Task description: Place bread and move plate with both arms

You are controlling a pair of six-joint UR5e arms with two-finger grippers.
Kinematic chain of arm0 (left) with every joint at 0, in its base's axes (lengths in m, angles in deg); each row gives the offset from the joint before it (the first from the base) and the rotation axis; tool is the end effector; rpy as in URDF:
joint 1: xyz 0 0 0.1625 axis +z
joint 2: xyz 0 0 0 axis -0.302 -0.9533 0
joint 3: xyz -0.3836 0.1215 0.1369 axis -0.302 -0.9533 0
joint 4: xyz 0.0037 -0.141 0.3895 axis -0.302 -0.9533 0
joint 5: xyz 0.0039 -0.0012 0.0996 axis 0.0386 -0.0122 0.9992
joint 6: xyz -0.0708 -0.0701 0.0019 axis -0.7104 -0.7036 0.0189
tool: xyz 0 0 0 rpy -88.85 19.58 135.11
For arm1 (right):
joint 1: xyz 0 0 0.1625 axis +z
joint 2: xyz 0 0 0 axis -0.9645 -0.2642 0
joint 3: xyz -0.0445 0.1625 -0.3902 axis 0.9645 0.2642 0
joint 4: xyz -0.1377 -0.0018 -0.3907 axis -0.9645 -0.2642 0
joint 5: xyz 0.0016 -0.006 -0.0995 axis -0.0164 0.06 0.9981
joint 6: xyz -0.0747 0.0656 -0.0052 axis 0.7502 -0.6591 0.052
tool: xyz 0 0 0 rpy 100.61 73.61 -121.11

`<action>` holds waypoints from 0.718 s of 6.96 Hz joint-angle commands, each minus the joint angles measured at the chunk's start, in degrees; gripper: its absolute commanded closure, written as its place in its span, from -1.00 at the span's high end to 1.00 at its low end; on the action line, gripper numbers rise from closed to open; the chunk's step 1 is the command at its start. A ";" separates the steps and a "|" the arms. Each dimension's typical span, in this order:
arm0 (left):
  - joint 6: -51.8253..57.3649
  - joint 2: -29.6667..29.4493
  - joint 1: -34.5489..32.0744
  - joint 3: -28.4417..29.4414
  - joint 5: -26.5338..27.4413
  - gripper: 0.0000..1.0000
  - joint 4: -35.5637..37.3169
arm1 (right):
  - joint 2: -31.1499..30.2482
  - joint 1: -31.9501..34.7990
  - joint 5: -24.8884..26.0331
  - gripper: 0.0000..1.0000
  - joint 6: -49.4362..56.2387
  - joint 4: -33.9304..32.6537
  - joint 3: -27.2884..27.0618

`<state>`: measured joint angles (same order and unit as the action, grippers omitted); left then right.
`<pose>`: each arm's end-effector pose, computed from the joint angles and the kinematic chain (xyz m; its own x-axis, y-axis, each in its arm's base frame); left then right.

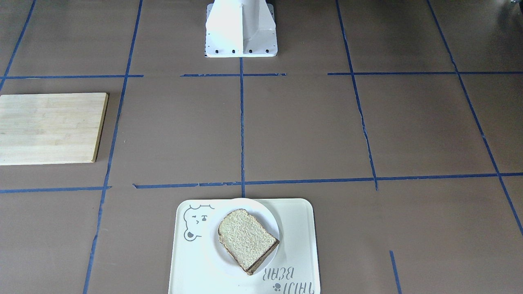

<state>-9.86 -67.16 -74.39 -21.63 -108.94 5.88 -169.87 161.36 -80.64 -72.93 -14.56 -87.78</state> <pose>-0.0764 -0.4517 0.6250 0.6765 0.1211 -0.7264 -0.1061 0.9921 0.0666 0.0374 -0.3933 0.6296 0.6753 -0.0504 0.7358 0.0922 0.9956 -0.0165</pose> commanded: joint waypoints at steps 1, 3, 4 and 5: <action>0.00 0.26 0.12 0.00 0.60 1.00 -0.02 | -0.04 0.41 0.20 1.00 -0.10 0.31 -0.18; -0.17 0.26 0.12 0.00 2.01 1.00 -0.11 | -0.22 0.41 0.64 1.00 -0.27 3.20 0.17; -0.52 0.26 0.38 0.87 1.75 1.00 -0.11 | -0.22 0.41 0.64 1.00 -0.53 3.21 0.17; -0.53 0.18 0.47 1.14 1.58 1.00 -0.11 | -0.22 0.41 0.64 1.00 -0.54 3.21 0.17</action>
<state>-10.26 -66.91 -74.07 -20.97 -107.19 5.78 -170.08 161.77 -80.03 -73.37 -11.49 -87.63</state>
